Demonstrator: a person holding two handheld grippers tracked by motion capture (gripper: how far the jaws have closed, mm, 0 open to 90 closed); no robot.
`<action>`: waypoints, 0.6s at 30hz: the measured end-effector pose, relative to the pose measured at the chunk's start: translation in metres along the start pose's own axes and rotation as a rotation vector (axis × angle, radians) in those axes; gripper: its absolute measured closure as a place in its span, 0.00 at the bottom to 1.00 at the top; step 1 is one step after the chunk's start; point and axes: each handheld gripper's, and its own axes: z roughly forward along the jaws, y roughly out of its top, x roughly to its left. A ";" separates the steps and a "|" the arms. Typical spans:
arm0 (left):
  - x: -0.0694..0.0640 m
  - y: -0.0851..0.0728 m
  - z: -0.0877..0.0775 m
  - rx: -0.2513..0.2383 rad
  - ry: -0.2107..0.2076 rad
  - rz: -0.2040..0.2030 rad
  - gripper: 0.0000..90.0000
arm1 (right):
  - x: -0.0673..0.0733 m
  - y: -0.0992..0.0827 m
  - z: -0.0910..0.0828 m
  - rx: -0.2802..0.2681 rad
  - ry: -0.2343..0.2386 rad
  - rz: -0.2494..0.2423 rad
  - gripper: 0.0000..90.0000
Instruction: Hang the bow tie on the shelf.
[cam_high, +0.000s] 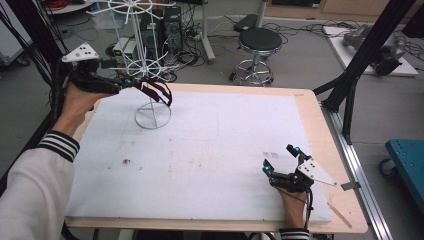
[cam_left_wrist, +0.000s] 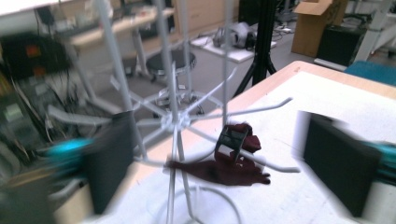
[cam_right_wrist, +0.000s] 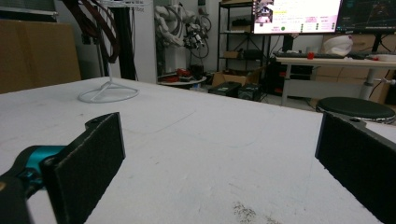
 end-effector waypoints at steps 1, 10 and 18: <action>0.000 0.000 0.000 0.000 0.000 0.000 0.02 | 0.000 0.000 0.000 0.000 0.000 0.000 0.01; -0.011 -0.006 -0.030 -0.097 -0.021 0.015 0.02 | 0.000 0.000 0.000 0.001 -0.001 0.000 0.01; -0.034 -0.054 -0.069 -0.194 -0.012 -0.005 0.02 | 0.000 0.000 0.000 0.000 -0.005 -0.007 0.01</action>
